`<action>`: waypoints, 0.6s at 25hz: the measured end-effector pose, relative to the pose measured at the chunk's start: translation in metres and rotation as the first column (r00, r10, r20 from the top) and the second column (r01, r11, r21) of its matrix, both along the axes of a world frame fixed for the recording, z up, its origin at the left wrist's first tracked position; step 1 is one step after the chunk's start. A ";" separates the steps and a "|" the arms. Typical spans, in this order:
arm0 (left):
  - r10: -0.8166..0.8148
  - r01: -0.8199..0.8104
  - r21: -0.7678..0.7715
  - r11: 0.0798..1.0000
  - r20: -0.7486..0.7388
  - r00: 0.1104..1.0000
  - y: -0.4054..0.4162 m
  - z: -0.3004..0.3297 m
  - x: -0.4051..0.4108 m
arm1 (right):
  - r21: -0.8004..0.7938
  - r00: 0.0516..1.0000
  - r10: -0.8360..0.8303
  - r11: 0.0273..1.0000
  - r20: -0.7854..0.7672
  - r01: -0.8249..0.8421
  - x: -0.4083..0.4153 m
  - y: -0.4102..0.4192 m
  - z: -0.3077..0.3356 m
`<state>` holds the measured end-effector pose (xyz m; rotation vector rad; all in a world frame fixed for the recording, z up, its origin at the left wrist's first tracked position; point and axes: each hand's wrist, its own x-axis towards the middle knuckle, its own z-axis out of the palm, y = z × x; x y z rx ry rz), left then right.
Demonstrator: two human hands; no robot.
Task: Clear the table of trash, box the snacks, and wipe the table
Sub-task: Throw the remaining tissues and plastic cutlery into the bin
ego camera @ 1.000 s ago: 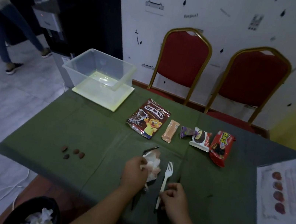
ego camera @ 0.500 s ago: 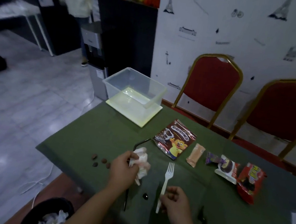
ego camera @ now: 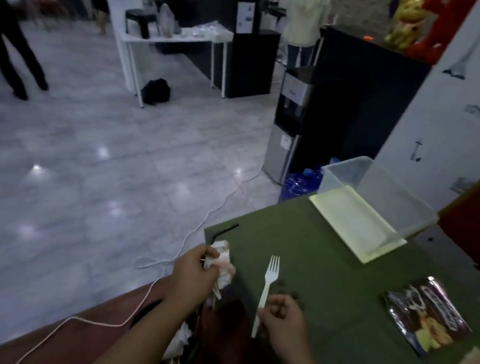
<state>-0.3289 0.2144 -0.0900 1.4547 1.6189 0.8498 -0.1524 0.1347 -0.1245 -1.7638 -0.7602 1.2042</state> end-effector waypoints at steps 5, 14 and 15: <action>0.159 -0.161 -0.094 0.983 -0.025 0.987 0.017 -0.031 -0.098 | -0.083 0.985 0.174 0.981 0.005 -0.173 -0.087 0.039 -0.025; 0.181 -0.212 -0.291 0.933 -0.128 0.975 0.033 -0.171 -0.199 | -0.406 0.975 0.190 0.887 -0.117 -0.222 -0.187 0.083 -0.151; 0.182 -0.216 -0.313 0.925 -0.134 0.974 0.034 -0.192 -0.202 | -0.443 0.977 0.174 0.871 -0.124 -0.211 -0.190 0.086 -0.171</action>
